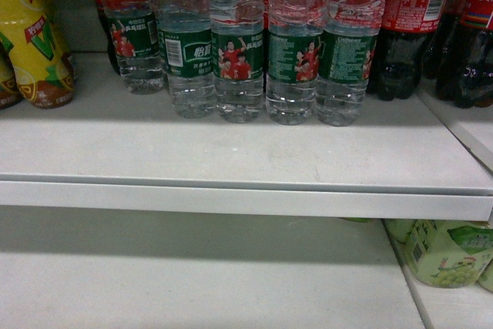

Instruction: Move water from second to third shelf

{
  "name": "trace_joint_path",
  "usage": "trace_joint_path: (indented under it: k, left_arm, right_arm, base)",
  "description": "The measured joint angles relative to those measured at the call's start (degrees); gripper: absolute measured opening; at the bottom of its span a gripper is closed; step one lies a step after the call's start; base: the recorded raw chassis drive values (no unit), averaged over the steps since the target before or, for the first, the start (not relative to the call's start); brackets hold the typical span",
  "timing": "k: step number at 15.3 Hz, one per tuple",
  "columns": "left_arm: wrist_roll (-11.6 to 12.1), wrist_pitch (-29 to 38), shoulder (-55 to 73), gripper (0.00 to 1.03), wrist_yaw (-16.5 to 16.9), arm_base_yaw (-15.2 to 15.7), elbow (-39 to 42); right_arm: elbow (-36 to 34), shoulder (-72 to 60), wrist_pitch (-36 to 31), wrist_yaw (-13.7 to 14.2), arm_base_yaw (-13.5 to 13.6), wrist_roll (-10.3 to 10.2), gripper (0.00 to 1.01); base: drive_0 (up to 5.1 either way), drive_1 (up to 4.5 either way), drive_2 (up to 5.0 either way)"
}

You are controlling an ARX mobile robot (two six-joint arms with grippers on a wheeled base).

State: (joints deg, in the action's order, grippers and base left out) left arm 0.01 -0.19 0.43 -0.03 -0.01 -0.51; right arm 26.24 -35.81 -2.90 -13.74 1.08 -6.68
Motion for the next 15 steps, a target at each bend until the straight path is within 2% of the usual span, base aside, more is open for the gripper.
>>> trace_joint_path:
  k: [3, 8, 9, 15]
  left_arm:
    - [0.0, 0.0, 0.0, 0.98, 0.0, 0.0, 0.0]
    - [0.0, 0.0, 0.0, 0.98, 0.0, 0.0, 0.0]
    - [0.0, 0.0, 0.0, 0.98, 0.0, 0.0, 0.0]
    - [0.0, 0.0, 0.0, 0.98, 0.0, 0.0, 0.0]
  right_arm:
    - [0.0, 5.7, 4.7, -2.4, 1.1, -1.8, 0.43]
    - [0.0, 6.8, 7.5, -2.4, 4.3, -2.5, 0.43]
    - [0.0, 6.8, 7.6, -1.6, 4.9, -2.4, 0.43]
    - [0.0, 7.1, 8.5, -1.6, 4.4, -2.3, 0.43]
  base:
    - [0.0, 0.00, 0.0]
    - [0.0, 0.00, 0.0]
    - [0.0, 0.00, 0.0]
    - [0.0, 0.00, 0.0]
